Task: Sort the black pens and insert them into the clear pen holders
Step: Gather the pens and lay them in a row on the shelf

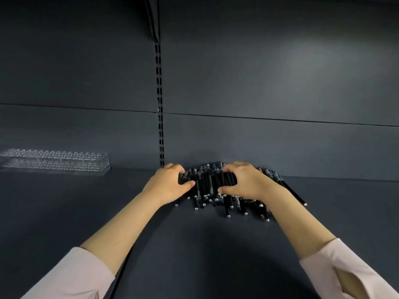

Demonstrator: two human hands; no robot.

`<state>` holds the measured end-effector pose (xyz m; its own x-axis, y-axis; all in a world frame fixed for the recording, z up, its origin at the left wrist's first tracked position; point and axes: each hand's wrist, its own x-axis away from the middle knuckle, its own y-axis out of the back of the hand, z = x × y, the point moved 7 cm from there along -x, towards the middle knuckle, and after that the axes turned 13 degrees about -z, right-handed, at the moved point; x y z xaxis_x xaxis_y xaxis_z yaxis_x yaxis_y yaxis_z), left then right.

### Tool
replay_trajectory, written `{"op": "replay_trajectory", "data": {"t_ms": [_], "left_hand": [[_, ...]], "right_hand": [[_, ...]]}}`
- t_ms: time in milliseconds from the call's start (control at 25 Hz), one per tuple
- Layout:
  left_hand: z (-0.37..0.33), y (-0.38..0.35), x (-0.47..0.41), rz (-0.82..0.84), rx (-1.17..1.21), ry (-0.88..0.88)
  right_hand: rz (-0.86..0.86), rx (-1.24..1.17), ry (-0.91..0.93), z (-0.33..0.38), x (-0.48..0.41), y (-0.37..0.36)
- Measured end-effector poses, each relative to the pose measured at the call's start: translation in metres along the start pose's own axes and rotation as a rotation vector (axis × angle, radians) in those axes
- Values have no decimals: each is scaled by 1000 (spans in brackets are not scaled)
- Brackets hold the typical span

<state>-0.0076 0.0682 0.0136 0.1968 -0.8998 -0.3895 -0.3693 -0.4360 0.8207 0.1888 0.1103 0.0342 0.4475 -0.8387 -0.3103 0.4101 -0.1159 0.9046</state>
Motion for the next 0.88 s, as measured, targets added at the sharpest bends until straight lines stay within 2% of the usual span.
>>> {"op": "replay_trajectory", "data": {"t_ms": [280, 480, 720, 880], "left_hand": [[7, -33, -9, 66, 90, 214], [-8, -41, -10, 84, 170, 288], [-18, -46, -8, 89, 53, 352], [-20, -47, -9, 136, 74, 425]], "right_hand": [[91, -87, 29, -12, -10, -25], [38, -109, 41, -18, -10, -27], [10, -162, 37, -22, -10, -25], [19, -174, 6, -29, -9, -23]]}}
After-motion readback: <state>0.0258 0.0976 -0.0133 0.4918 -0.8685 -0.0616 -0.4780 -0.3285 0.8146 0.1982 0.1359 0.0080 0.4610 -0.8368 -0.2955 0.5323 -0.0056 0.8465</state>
